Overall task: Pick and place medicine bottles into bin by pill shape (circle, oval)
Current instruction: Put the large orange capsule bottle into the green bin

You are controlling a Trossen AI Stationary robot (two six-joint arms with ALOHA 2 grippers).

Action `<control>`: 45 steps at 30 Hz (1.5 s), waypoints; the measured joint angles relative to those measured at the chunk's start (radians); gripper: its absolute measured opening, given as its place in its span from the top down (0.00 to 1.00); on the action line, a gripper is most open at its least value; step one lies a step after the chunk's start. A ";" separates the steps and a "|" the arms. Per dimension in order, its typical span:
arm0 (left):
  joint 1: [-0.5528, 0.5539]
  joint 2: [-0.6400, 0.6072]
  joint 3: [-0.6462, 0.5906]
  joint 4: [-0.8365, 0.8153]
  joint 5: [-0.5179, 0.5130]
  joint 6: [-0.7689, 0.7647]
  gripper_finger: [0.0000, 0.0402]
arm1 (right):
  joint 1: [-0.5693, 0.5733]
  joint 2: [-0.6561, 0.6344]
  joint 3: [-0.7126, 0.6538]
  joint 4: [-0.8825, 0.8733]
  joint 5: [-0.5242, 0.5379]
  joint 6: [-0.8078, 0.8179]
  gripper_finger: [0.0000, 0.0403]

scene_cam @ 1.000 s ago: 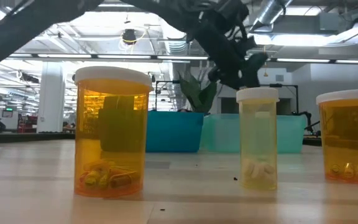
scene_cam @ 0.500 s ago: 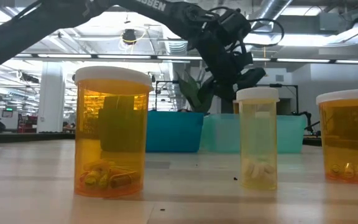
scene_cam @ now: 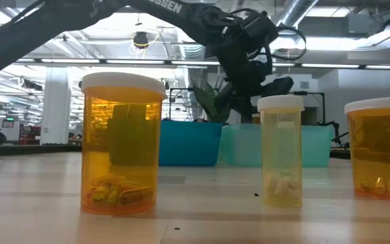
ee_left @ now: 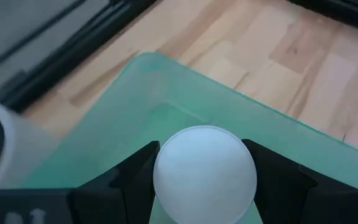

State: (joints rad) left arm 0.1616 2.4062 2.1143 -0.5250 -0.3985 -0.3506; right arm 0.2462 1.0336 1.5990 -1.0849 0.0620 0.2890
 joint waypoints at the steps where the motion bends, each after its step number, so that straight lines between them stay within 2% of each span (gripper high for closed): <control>1: 0.000 0.000 0.000 -0.002 0.001 -0.035 0.48 | 0.000 0.000 0.000 0.000 0.000 0.000 0.41; 4: 0.001 0.000 0.000 -0.002 0.009 -0.110 0.48 | 0.000 0.000 0.000 0.000 0.000 -0.001 0.41; 12: -0.004 0.000 0.000 0.001 -0.051 -0.280 0.48 | 0.000 0.000 0.000 0.000 0.000 -0.002 0.41; 20: -0.004 0.000 0.000 -0.008 -0.068 -0.343 0.48 | 0.000 0.000 0.000 0.000 -0.001 -0.001 0.41; 29: -0.016 0.000 -0.009 -0.010 -0.140 -0.315 0.48 | 0.000 0.000 0.000 0.000 -0.002 -0.001 0.41; 42: -0.030 0.000 -0.009 0.023 -0.137 -0.172 0.48 | 0.000 0.000 0.000 0.000 -0.002 -0.001 0.41; 45: -0.031 0.000 -0.009 0.060 -0.094 -0.113 0.48 | 0.000 0.000 0.000 0.000 -0.002 -0.001 0.41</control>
State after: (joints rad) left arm 0.1310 2.4065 2.1056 -0.4648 -0.4930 -0.4641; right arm 0.2462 1.0336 1.5990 -1.0851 0.0605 0.2883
